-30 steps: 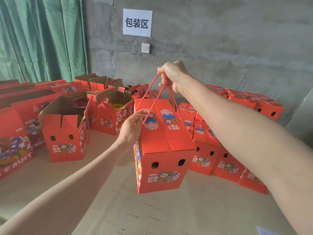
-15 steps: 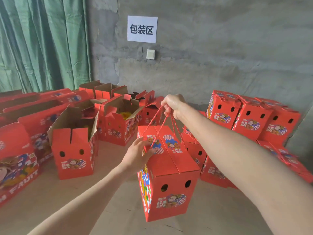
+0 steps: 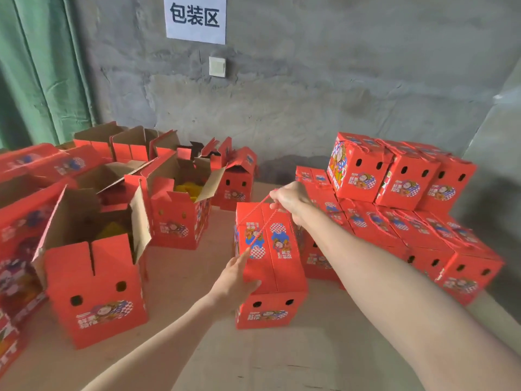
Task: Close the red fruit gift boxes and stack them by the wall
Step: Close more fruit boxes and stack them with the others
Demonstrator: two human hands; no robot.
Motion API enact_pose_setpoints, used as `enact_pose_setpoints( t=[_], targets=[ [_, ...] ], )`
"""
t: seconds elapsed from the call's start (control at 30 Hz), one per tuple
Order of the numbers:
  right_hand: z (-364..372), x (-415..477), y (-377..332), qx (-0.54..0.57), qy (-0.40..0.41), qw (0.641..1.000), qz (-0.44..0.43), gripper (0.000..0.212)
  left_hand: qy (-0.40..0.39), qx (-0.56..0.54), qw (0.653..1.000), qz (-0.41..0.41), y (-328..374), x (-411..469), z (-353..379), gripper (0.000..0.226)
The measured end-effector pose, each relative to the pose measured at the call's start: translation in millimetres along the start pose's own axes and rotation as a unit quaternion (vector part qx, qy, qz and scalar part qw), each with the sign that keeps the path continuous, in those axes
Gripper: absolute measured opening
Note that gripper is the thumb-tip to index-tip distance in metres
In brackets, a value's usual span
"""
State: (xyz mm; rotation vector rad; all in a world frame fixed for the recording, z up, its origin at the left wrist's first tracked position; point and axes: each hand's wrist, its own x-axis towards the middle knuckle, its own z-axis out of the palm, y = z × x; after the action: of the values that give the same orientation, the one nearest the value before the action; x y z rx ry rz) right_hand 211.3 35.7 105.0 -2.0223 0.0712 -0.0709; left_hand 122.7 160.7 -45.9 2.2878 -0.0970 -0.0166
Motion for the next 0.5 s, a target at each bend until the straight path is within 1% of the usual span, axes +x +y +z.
enact_pose_setpoints(
  t=[0.1,0.17,0.2,0.23,0.27,0.3,0.33,0.37,0.4,0.43,0.47,0.5],
  targets=[
    [3.5,0.0,23.6,-0.035,0.002,0.999,0.008,0.009,-0.021,0.031,0.999,0.026,-14.4,7.2,7.4,0.054],
    [2.3,0.9,38.3,-0.049,0.014,0.998,0.026,0.012,-0.002,0.011,0.999,0.036,-22.1,10.9,10.5,0.045],
    [1.6,1.1,44.2,-0.072,0.012,0.997,0.024,0.016,0.014,-0.01,0.999,0.037,-24.9,12.7,10.8,0.042],
    [1.1,-0.5,47.8,-0.125,0.001,0.992,0.016,0.02,0.029,-0.034,0.998,0.033,-26.9,14.7,10.8,0.039],
    [1.7,-2.2,51.9,-0.204,-0.012,0.979,0.006,0.02,0.039,-0.055,0.997,0.027,-28.5,16.4,10.4,0.037],
    [2.9,-5.0,56.0,-0.298,-0.02,0.954,-0.01,0.017,0.045,-0.071,0.996,0.02,-29.8,17.5,10.3,0.036],
    [3.3,-8.3,61.1,-0.386,-0.02,0.922,-0.034,0.03,0.048,-0.087,0.995,0.015,-30.6,18.5,10.0,0.036],
    [4.3,-12.1,67.3,-0.445,-0.036,0.893,-0.053,0.06,0.047,-0.1,0.994,0.012,-31.1,19.4,9.5,0.036],
    [4.7,-15.9,74.1,-0.462,-0.077,0.88,-0.078,0.081,0.043,-0.11,0.993,0.01,-31.4,20.4,8.7,0.035],
    [6.0,-20.8,80.8,-0.449,-0.14,0.877,-0.1,0.088,0.038,-0.115,0.993,0.009,-32.0,21.5,8.2,0.035],
    [9.1,-25.5,88.7,-0.435,-0.21,0.868,-0.112,0.086,0.032,-0.116,0.993,0.01,-33.0,23.2,7.8,0.035],
    [13.1,-29.2,97.9,-0.446,-0.263,0.848,-0.11,0.08,0.028,-0.112,0.993,0.013,-34.4,24.7,7.5,0.034]
  ],
)
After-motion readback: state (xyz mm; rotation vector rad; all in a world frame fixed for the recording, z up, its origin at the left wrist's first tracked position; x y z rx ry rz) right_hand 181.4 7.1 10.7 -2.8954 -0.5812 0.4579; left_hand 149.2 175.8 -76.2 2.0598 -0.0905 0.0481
